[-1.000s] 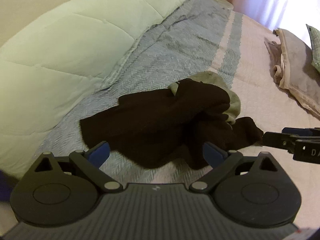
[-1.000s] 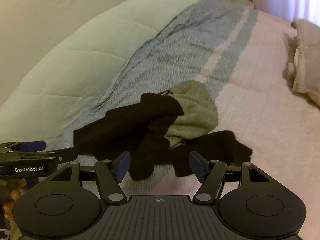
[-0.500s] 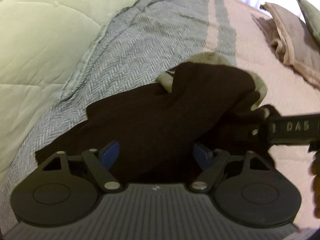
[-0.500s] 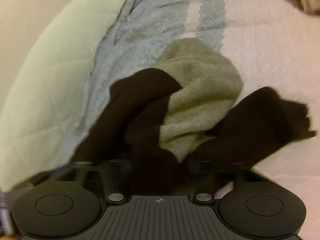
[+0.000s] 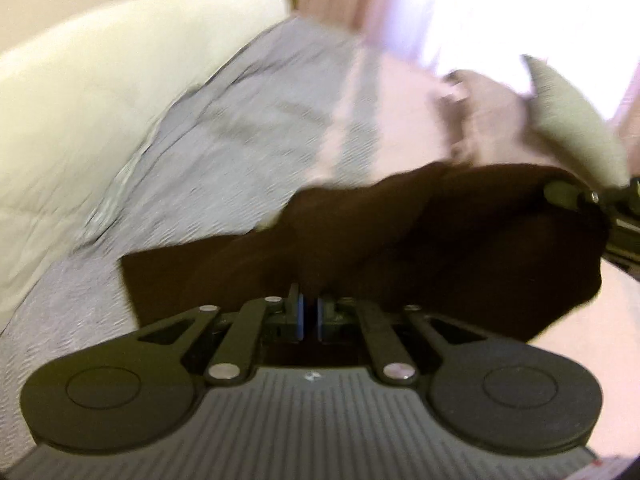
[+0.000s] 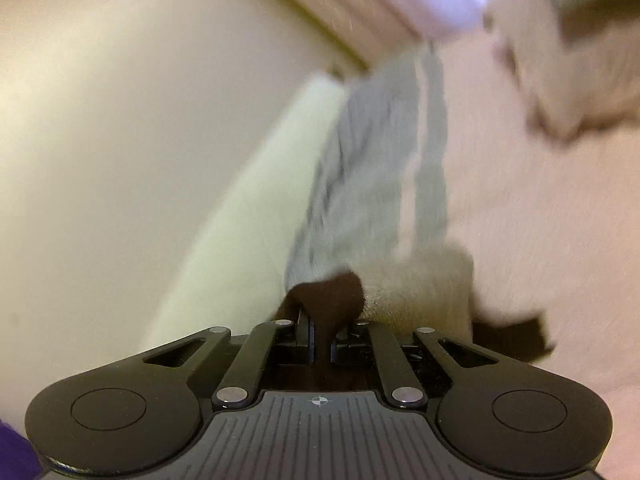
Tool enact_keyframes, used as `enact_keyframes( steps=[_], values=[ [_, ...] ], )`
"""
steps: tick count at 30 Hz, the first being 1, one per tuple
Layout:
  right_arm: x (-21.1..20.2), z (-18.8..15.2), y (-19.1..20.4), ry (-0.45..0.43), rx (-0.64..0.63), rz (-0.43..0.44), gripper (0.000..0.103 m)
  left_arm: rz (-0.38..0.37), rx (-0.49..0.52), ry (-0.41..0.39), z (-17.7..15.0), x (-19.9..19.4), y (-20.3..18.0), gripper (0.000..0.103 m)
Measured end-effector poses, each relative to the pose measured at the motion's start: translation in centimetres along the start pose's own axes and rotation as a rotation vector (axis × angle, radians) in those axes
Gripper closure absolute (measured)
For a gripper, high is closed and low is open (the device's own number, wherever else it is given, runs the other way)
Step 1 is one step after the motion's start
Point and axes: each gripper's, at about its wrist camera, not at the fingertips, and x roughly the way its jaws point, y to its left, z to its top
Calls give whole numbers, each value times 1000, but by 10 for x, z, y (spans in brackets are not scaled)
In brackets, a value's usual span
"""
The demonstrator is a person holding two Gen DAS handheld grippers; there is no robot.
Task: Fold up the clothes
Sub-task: 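Lift and shake out the sweatshirt with both grippers, then release it onto the bed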
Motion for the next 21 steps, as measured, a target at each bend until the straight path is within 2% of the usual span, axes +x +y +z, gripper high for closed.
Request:
enact_keyframes(
  steps=[5,10,15,17,18,20,21],
  values=[
    [-132,40,13,-199,-70,-10,100,-179,79,-55,10,-50,-100,100],
    [-290,78,23,-442,-152,-51,100,-404,189,-121,15,-101,-231,100],
    [-422,105,41,-590,-255,-140,99,-586,281,-180,13,-152,-355,100],
    [-464,114,39,-608,-271,-192,98,-639,304,-179,5,-166,-398,100],
    [-480,118,35,-581,-271,-232,94,-645,319,-173,-2,-170,-420,100],
    [-508,123,15,-462,-241,-359,69,-629,348,-103,-20,-167,-465,96],
    [-519,119,1,-393,-215,-441,38,-615,358,-47,-31,-162,-484,90]
  ],
)
